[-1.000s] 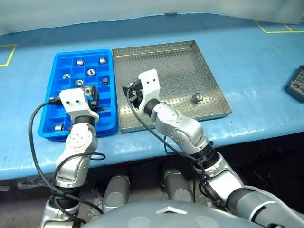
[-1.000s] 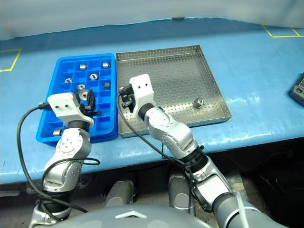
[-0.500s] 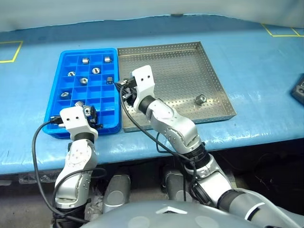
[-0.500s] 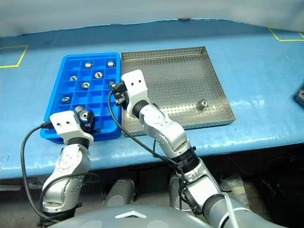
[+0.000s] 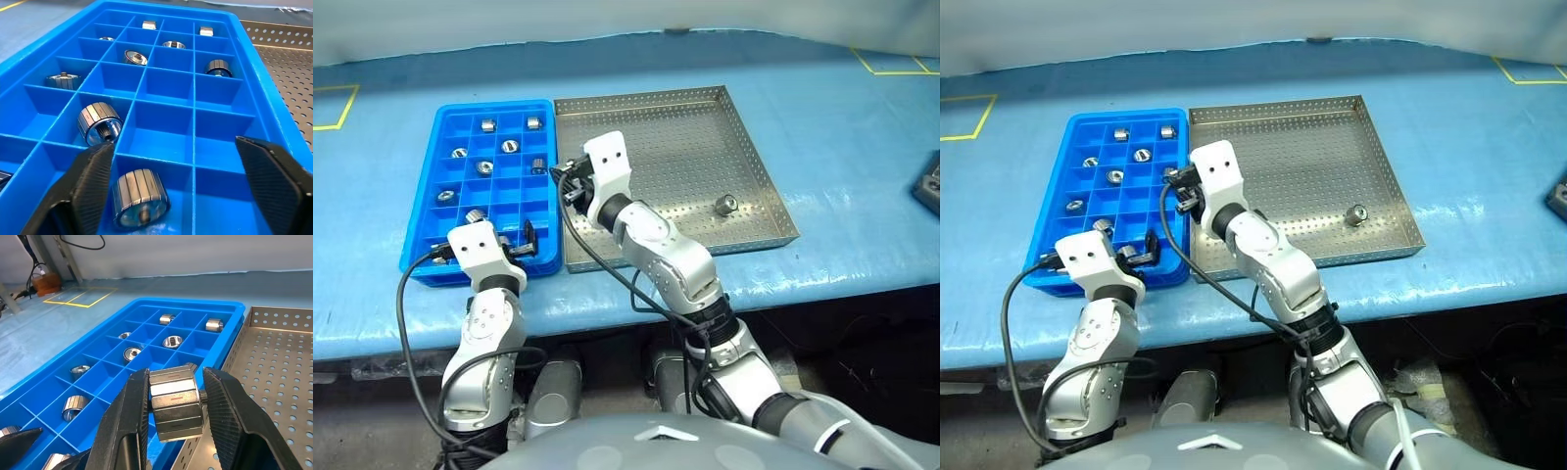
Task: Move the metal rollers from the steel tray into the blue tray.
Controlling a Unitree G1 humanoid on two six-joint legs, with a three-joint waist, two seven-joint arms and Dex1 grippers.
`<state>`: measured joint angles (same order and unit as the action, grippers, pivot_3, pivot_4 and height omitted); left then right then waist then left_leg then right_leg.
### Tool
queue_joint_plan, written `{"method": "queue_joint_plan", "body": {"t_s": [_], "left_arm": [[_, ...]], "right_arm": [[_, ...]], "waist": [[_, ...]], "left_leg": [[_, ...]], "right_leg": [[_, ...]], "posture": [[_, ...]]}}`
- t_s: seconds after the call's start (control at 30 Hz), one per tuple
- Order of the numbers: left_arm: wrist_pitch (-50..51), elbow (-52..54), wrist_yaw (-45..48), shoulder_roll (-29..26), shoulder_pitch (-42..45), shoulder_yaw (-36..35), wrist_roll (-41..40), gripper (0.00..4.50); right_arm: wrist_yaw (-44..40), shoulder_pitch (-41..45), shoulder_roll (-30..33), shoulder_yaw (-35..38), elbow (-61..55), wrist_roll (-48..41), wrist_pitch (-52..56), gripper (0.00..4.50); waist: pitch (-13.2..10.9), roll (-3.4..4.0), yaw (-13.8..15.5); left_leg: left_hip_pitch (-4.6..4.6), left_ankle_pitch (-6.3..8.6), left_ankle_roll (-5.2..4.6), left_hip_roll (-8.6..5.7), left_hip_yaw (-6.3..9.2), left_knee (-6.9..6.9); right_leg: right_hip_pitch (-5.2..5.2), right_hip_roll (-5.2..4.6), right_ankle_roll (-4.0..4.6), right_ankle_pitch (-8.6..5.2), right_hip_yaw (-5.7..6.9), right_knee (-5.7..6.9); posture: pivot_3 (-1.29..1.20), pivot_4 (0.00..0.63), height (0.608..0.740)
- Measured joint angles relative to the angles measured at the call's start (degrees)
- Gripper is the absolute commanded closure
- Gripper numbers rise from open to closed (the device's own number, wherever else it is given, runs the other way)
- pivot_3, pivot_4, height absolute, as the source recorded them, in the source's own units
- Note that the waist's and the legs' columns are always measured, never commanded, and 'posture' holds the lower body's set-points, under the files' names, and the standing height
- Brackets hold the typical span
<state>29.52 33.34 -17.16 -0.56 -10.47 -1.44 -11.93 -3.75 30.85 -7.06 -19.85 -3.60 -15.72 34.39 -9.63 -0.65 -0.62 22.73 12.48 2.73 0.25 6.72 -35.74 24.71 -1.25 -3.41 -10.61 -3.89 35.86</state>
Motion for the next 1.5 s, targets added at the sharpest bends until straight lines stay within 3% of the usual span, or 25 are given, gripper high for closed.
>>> {"method": "queue_joint_plan", "body": {"t_s": [0.37,0.83,1.5], "left_arm": [[-9.0,2.9,3.5,2.7,-3.1,0.1,1.1,0.02],[-11.9,7.3,3.5,4.0,-10.9,0.3,5.3,0.02],[-13.8,7.4,3.4,4.5,-13.5,0.8,6.8,0.02]], "right_arm": [[-6.2,6.0,-0.9,0.0,13.6,3.4,-4.3,3.18],[-9.1,15.7,-0.9,2.4,35.6,4.8,-16.3,3.18],[-10.2,24.3,-1.4,5.5,56.5,5.8,-25.6,3.18]], "waist": [[0.0,-0.01,1.4],[0.0,-0.03,7.3],[0.0,-0.04,14.1]], "left_leg": [[0.01,0.00,0.00,-0.01,0.01,0.05],[0.00,0.00,0.00,-0.01,0.02,0.13],[0.24,0.03,0.05,0.01,-0.02,0.25]], "right_leg": [[0.02,-0.01,0.02,-0.01,0.02,-0.01],[0.06,0.00,0.11,-0.07,0.08,0.00],[0.41,0.04,0.19,-0.11,0.07,0.03]], "posture": [[0.34,0.150,0.740],[0.49,0.150,0.740],[0.56,0.150,0.740]]}}
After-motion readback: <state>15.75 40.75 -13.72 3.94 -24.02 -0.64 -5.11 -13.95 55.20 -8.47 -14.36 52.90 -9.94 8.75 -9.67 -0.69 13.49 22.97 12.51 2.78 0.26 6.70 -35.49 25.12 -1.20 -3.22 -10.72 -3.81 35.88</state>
